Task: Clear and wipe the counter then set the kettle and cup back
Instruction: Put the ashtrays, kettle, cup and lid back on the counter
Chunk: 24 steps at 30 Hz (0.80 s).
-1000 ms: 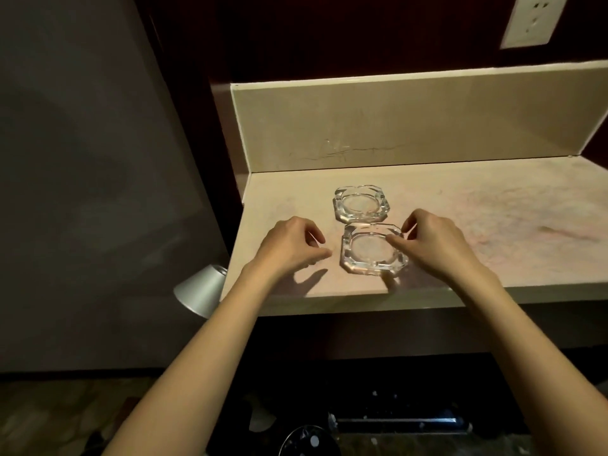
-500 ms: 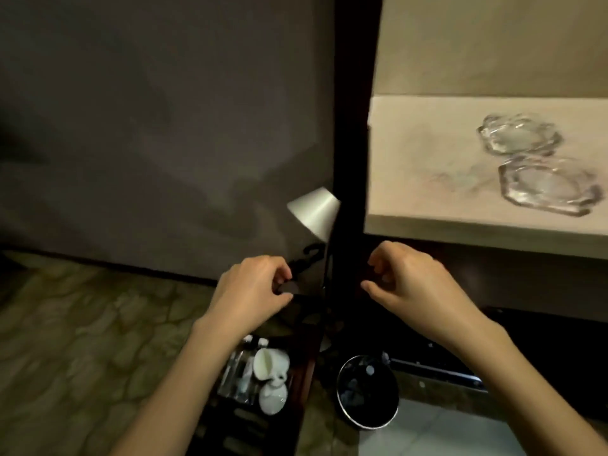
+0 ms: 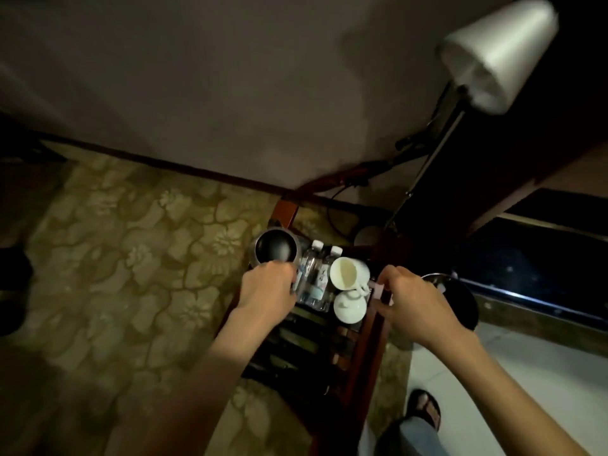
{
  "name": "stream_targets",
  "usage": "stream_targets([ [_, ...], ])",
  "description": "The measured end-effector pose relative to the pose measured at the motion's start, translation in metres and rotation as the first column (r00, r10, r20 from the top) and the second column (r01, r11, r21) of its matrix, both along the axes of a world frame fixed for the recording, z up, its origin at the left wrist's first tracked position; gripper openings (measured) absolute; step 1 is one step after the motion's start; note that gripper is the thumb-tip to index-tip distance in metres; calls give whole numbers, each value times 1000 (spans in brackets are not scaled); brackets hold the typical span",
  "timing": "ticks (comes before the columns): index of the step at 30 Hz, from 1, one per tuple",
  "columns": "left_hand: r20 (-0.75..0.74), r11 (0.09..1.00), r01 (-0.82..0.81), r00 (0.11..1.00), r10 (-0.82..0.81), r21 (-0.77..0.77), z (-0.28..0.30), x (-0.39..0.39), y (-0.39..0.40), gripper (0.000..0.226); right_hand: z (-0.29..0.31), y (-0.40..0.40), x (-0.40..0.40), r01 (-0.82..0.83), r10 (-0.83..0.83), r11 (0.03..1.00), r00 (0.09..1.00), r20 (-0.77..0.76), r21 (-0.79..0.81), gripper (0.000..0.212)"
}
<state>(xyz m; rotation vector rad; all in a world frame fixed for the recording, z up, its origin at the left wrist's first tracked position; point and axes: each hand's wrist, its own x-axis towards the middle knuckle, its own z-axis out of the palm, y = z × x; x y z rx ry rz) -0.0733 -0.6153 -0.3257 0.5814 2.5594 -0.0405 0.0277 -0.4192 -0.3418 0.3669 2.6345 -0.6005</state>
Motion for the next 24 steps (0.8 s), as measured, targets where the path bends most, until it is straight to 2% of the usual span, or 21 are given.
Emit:
stream_targets([
  [5,29,999,35,999,-35,4,-85,-5,-3,21,-75,-11,-9,97,-97,995,991,96,-1,39],
  [12,57,998,58,997,-58,15,-182,-3,16,23,-159,-2,-14,234,-231,972,967,107,-20,38],
  [19,80,996,61,995,-66,60,-243,24,43,23,-213,5,-25,256,-255,965,966,37,-51,36],
  [24,113,988,21,993,-39,151,-273,36,57,32,-236,4,-22,289,-293,949,956,-12,-122,22],
])
